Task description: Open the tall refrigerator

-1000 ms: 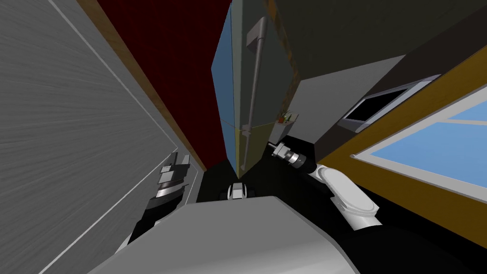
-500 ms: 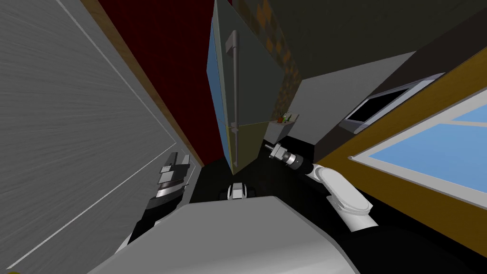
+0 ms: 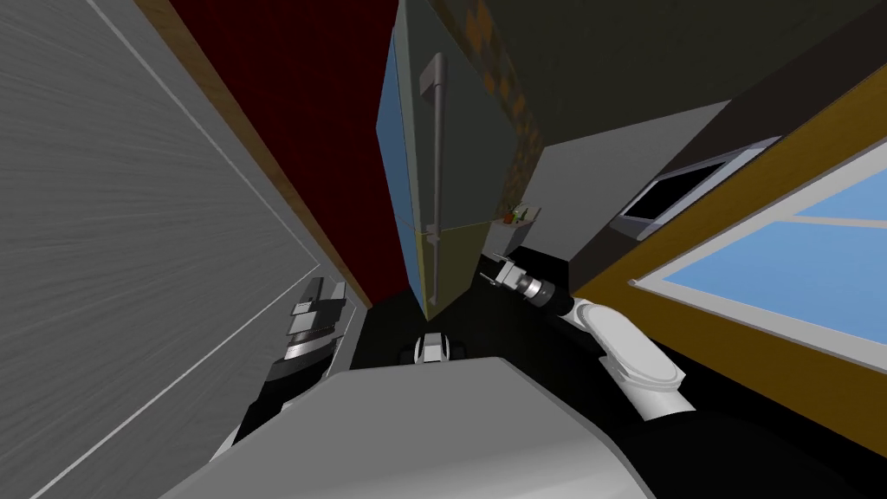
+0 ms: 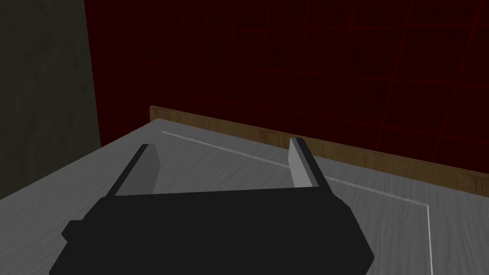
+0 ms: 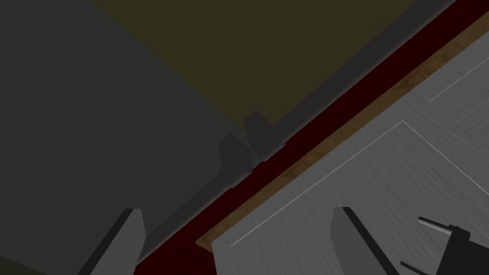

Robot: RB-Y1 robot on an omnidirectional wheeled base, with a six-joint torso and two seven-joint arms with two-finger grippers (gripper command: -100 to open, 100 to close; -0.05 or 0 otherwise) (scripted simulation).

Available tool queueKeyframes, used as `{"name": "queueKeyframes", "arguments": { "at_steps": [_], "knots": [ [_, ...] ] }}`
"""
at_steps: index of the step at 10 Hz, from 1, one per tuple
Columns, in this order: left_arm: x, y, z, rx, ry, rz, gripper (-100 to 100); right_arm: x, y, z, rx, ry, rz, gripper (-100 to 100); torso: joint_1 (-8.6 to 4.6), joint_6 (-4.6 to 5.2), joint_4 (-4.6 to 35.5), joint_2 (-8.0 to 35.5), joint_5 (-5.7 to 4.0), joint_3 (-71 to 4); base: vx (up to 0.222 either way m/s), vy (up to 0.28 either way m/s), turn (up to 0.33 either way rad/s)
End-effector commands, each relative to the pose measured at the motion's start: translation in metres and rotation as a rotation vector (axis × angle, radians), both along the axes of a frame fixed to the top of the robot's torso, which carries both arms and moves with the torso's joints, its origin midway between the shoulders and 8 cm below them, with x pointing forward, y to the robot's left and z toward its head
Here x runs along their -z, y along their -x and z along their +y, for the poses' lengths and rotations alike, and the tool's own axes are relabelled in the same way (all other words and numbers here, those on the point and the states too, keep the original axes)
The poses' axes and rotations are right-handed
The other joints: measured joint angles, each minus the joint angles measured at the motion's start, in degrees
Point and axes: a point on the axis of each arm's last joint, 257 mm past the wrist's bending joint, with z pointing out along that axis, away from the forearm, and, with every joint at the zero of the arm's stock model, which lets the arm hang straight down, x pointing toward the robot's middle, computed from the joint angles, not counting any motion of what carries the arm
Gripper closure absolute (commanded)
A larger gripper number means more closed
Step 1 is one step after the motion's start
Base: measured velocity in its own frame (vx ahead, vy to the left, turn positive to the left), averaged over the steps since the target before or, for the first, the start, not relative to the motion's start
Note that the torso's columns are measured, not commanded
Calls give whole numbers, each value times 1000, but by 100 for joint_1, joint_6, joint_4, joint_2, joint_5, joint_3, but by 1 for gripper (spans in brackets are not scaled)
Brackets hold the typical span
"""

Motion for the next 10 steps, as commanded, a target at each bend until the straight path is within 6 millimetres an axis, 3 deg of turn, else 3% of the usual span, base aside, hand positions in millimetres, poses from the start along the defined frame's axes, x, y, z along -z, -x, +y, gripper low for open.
{"name": "queueKeyframes", "arguments": {
  "at_steps": [1, 7, 10],
  "knots": [
    [0, 0, 0, 0, 0, 0, 0, 0, -6, -21, 54, 25, -7, -100, -4, 3, 1, 3, -3, 2, 105, 231, -111],
    [0, 0, 0, 0, 0, 0, 0, -2, -22, -80, 199, 89, -25, -100, 21, 1, 4, 15, 6, 9, 96, 257, -118],
    [0, 0, 0, 0, 0, 0, 0, -4, -26, -108, 267, 121, -35, -100, -26, 1, 3, 11, -7, 6, 71, 255, -112]
  ]
}}
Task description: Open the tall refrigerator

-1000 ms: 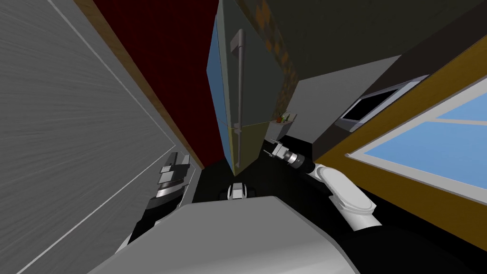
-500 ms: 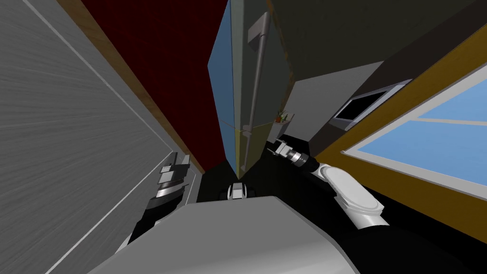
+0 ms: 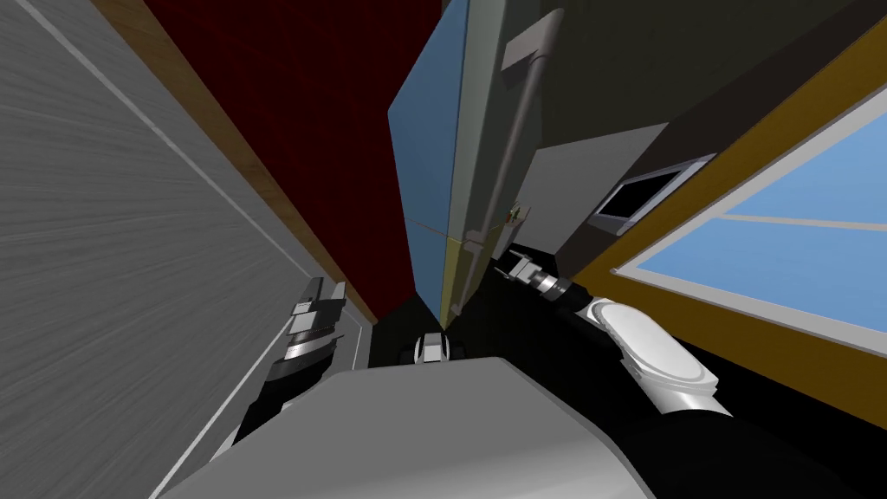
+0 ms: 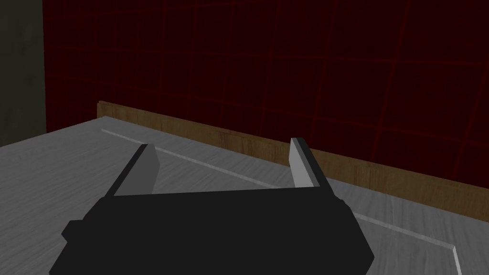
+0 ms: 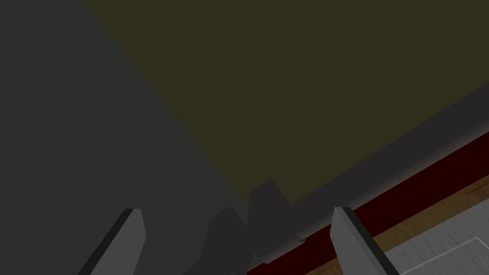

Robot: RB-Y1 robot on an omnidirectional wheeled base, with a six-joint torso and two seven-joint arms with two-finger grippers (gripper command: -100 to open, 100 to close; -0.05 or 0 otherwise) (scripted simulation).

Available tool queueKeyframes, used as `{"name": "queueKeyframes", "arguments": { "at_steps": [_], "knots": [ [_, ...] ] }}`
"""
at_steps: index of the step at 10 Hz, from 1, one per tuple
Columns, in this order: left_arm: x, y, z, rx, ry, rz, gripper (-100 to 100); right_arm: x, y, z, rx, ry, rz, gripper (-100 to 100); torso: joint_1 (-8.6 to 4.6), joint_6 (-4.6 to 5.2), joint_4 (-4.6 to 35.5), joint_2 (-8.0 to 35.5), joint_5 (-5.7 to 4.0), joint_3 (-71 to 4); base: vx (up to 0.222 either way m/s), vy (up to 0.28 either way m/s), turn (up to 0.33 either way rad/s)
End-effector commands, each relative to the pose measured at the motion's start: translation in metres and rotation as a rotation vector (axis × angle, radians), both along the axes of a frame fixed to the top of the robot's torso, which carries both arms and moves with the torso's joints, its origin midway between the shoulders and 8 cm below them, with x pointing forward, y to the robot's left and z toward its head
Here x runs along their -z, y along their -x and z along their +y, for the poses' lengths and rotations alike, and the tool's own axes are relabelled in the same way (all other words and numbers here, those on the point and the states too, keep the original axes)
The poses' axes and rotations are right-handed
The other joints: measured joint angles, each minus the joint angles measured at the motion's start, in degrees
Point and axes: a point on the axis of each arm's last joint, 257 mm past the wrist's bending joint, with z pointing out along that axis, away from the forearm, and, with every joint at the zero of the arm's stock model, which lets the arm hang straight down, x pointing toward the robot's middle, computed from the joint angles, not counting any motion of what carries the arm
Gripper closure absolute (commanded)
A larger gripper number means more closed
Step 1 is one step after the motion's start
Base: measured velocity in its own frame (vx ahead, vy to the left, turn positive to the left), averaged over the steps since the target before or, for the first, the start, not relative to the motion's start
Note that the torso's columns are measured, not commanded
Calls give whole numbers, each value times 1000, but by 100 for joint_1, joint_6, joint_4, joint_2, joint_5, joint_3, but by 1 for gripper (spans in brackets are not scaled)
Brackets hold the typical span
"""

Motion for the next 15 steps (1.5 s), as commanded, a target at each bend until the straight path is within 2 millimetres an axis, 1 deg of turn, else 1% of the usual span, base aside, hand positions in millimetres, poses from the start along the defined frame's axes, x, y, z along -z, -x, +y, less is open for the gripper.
{"name": "queueKeyframes", "arguments": {
  "at_steps": [1, 3, 4, 6, 7, 9, 10, 11, 12, 13, 14, 15],
  "knots": [
    [0, 0, 0, 0, 0, 0, 0, -3, -2, -27, 66, 31, -10, -100, 15, 0, -2, -8, 3, -4, 36, 256, 49],
    [0, 0, 0, 0, 0, 0, 0, -5, -3, -40, 96, 44, -15, -100, 20, 5, 0, -5, 6, -1, 77, 236, -183],
    [0, 0, 0, 0, 0, 0, 0, -7, -4, -53, 128, 58, -21, -100, 18, 1, -2, -8, 5, -5, 46, 259, -179],
    [0, 0, 0, 0, 0, 0, 0, -9, -5, -67, 160, 71, -26, -100, 29, -3, 1, 3, 9, 2, 47, 246, -76],
    [0, 0, 0, 0, 0, 0, 0, -12, -5, -80, 189, 83, -31, -100, 15, -1, -1, -5, 5, -2, 50, 259, -142],
    [0, 0, 0, 0, 0, 0, 0, -14, -5, -95, 224, 97, -37, -100, 38, -23, -6, -18, 13, -12, 41, 225, -109],
    [0, 0, 0, 0, 0, 0, 0, -14, -6, -91, 216, 91, -33, -100, 48, -27, -6, -22, 16, -15, 11, 100, -30],
    [0, 0, 0, 0, 0, 0, 0, -14, -6, -92, 219, 92, -33, -100, 9, -17, -5, -15, 7, -11, 0, 21, 2],
    [0, 0, 0, 0, 0, 0, 0, -14, -6, -92, 219, 92, -34, 100, -15, -5, -2, -5, -5, -3, 2, 11, 0],
    [0, 0, 0, 0, 0, 0, 0, -13, -10, -86, 190, 89, -32, 100, -8, -2, -3, -2, -5, 1, -53, -130, 51],
    [0, 0, 0, 0, -1, 0, 0, -13, -15, -81, 161, 88, -30, 100, -42, -6, 1, -1, -5, -4, -117, -245, 104],
    [0, 0, 0, 0, -1, 0, 0, -13, -15, -81, 161, 88, -30, 100, -65, -3, 3, -8, -11, -11, -141, -238, 52]
  ]
}}
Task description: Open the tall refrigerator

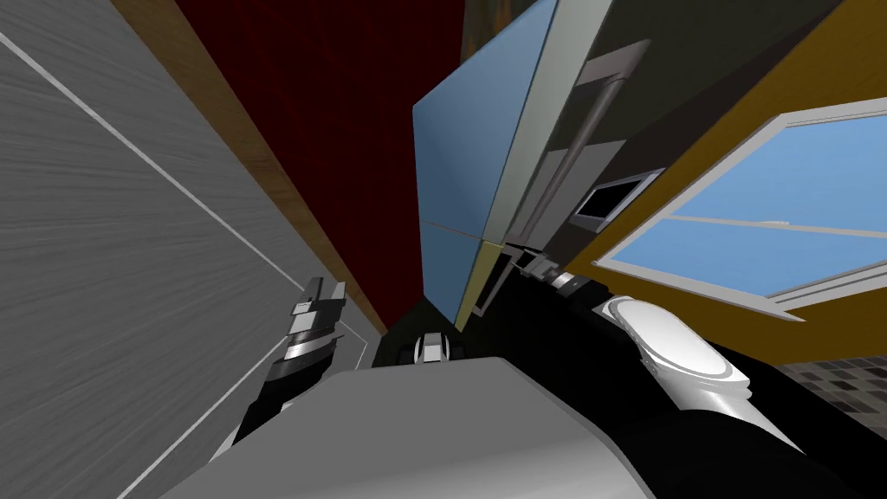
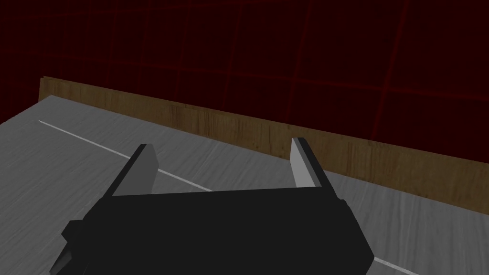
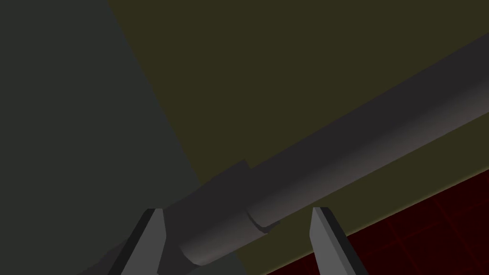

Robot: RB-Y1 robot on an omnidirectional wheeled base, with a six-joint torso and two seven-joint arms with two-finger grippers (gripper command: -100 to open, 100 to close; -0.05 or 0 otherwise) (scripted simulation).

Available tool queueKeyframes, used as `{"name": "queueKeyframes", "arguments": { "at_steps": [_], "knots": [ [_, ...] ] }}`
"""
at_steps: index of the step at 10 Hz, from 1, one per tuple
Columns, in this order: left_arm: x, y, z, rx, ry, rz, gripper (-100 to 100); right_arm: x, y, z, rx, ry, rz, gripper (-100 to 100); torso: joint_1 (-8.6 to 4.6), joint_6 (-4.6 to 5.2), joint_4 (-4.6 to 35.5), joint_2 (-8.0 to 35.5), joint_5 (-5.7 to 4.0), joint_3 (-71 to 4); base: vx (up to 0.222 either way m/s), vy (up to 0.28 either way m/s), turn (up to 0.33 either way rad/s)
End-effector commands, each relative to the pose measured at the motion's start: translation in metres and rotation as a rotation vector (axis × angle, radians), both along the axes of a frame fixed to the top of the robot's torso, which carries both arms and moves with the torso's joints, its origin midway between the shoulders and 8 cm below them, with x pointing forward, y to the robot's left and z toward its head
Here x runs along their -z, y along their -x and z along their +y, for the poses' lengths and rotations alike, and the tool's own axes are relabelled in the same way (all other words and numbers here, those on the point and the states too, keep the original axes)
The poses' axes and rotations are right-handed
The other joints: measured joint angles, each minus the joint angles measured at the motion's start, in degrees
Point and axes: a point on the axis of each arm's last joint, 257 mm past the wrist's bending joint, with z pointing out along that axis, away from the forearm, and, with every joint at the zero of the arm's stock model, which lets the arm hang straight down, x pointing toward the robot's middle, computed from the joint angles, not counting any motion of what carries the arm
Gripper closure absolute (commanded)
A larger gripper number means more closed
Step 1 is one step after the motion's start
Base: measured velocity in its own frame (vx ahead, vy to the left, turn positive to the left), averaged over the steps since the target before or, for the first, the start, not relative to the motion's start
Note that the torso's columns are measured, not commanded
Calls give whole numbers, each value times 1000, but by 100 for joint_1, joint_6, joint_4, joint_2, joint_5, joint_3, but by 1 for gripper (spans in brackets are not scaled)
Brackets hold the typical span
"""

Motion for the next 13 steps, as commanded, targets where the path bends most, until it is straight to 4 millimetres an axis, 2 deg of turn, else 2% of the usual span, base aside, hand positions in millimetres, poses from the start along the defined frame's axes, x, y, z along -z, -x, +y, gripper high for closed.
{"name": "queueKeyframes", "arguments": {
  "at_steps": [1, 5, 10, 13],
  "knots": [
    [0, 0, 0, 0, 0, 0, 0, -2, -8, 7, -40, 7, -2, 100, 22, 10, -6, -10, -1, -4, -143, -258, 37],
    [0, 0, 0, 0, 0, 0, 0, -4, -19, 26, -131, 9, -1, 100, 86, -17, -19, -63, 23, -39, -126, -272, 54],
    [0, 0, 0, 0, 0, 0, 0, -12, -30, 51, -255, 18, -14, 100, 83, -17, -4, -30, 28, -20, -138, -292, 78],
    [0, 0, 0, 0, 0, 0, 0, -8, -32, 46, -271, 18, -1, 100, 152, 2, -10, -12, 32, 3, -52, -163, 46]
  ]
}}
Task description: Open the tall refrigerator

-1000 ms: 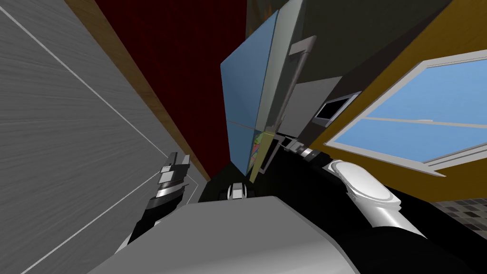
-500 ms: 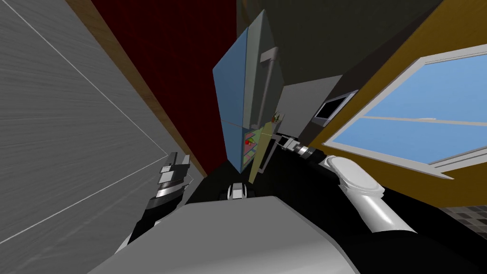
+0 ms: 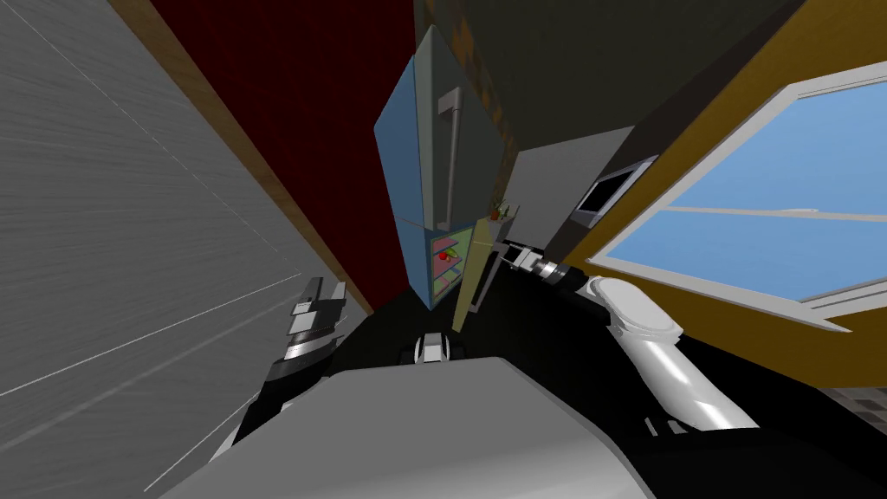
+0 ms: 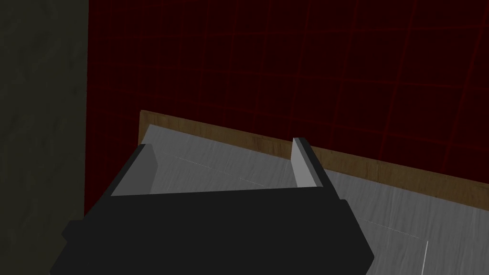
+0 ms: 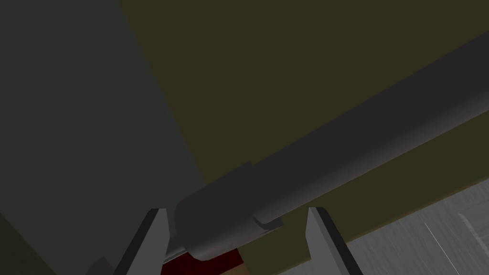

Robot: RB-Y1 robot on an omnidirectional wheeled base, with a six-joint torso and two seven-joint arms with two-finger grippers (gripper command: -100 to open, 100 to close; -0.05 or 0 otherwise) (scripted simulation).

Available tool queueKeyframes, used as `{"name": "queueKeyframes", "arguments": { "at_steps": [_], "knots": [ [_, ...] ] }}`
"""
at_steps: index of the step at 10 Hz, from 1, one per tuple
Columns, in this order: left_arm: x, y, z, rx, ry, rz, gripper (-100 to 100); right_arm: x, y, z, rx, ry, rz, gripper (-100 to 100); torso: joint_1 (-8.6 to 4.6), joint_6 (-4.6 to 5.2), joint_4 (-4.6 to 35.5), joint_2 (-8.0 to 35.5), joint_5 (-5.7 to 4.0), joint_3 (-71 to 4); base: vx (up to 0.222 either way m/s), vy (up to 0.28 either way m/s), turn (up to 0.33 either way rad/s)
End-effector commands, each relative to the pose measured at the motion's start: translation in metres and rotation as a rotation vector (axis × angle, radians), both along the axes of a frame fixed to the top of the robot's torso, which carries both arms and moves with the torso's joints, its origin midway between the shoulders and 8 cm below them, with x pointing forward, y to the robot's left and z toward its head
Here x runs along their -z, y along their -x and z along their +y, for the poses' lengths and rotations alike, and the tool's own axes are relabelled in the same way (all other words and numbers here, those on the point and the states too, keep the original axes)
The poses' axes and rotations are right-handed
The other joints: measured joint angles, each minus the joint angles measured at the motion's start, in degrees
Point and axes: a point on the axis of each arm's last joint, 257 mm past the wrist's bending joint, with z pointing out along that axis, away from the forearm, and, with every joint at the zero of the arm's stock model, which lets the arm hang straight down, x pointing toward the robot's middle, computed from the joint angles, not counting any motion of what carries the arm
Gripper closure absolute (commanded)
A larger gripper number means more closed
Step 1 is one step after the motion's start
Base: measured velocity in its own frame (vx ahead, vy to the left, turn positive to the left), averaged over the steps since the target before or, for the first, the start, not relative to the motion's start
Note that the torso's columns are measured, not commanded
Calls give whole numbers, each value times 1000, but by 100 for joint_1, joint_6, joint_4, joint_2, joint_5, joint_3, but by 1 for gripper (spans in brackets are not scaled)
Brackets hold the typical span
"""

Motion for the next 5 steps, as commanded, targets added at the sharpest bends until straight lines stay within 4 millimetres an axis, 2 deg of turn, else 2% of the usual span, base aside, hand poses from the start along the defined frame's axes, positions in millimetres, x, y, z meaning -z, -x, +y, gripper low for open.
{"name": "queueKeyframes", "arguments": {
  "at_steps": [1, 2, 5],
  "knots": [
    [0, 0, 0, 0, 0, 0, 0, 1, -3, -2, -46, 9, 6, 100, -31, -19, 0, -16, 3, -16, -98, -296, 177],
    [0, 0, 0, 0, 0, 0, 0, 6, -4, -6, -43, 5, 19, 100, -98, -22, 10, -6, -9, -18, -88, -245, 106],
    [0, 0, 0, 0, 0, 0, 0, 7, -5, -9, -92, 11, 26, 100, -43, -14, -12, -39, -13, -29, -34, -174, 73]
  ]
}}
